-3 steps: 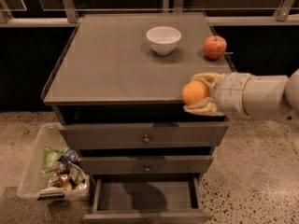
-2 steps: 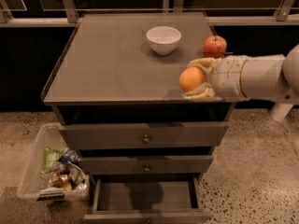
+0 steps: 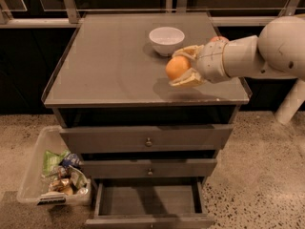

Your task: Pick orange from bottom drawer and place on counter

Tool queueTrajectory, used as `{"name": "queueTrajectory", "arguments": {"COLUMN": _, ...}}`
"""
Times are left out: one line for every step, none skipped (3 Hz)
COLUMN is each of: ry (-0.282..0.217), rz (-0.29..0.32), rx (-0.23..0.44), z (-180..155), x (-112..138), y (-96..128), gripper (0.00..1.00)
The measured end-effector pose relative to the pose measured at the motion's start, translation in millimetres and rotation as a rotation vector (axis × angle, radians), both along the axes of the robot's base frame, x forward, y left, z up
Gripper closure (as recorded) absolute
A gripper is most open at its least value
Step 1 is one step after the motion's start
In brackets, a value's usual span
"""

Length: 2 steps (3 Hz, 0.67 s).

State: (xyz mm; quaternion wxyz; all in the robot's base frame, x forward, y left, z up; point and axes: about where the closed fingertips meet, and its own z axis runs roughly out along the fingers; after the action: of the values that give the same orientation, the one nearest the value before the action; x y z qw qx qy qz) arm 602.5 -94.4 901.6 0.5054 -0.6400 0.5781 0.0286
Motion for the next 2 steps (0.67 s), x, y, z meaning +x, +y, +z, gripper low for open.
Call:
{"name": "queueTrajectory", "arguments": {"ry": 0.035, "rz": 0.053, "rx": 0.02, "z": -12.2, "x": 28.3, "y": 19.3, "gripper": 1.0}}
{"name": "queueTrajectory", "arguments": {"ry": 0.065, "rz": 0.093, "rx": 0.024, "z": -22.3, "x": 52.9, "y": 37.7, "gripper": 1.0}}
